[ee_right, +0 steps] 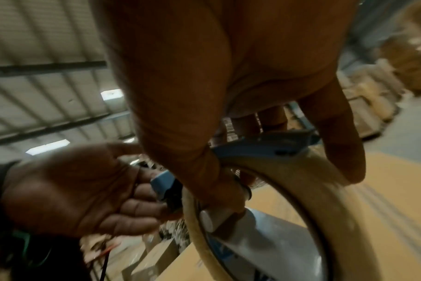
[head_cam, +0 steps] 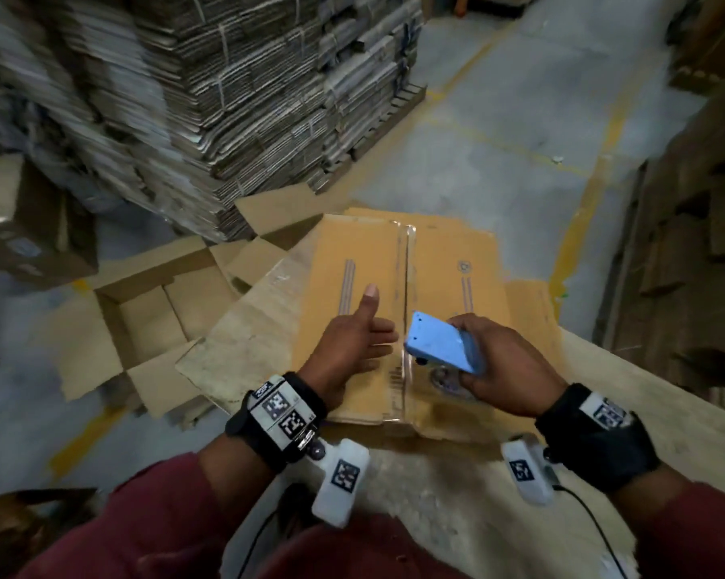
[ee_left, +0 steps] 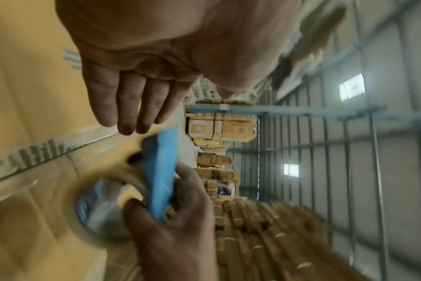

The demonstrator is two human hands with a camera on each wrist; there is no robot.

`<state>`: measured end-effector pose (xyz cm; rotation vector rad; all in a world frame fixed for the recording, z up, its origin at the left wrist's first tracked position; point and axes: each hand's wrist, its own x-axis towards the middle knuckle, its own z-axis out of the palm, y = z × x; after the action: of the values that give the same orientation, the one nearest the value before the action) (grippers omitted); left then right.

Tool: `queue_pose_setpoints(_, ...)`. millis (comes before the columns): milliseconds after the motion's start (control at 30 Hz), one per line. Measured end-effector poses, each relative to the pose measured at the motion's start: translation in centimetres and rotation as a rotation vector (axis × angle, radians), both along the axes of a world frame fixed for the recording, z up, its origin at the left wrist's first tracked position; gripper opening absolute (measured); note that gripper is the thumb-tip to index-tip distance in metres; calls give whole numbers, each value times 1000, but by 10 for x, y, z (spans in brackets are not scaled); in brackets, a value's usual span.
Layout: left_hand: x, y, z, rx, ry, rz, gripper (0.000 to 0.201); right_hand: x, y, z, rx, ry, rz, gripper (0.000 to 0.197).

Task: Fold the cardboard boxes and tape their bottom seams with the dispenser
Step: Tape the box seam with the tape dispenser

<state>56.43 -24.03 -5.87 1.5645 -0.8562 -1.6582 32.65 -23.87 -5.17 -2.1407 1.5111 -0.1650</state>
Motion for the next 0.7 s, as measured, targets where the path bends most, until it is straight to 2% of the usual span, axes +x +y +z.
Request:
queue_pose_setpoints(67, 20, 7, 4, 104, 96, 22, 79, 34, 1, -8, -72, 171, 58, 66)
queue_pose_setpoints(167, 50, 22, -3, 161, 157, 77, 72, 73, 5, -20, -129, 315, 137, 70)
queue_pose_setpoints(233, 72, 31, -13, 174, 193, 141, 63, 90, 4, -28, -92, 279, 182, 73)
queue_pose_setpoints(400, 121, 50, -33, 328, 476, 331, 45, 123, 2, -29, 142, -159, 215, 64)
queue_pose_setpoints(467, 130, 57, -40, 360, 524, 389, 30, 136, 2, -28, 175, -240, 226, 64)
queue_pose_setpoints(567, 131, 65, -47, 345, 461, 466, 12, 149, 2, -34, 144, -221, 271, 62)
queue_pose_setpoints(700, 133, 71, -58, 277, 327, 563, 12, 165, 6, -34, 100, -92, 343, 65)
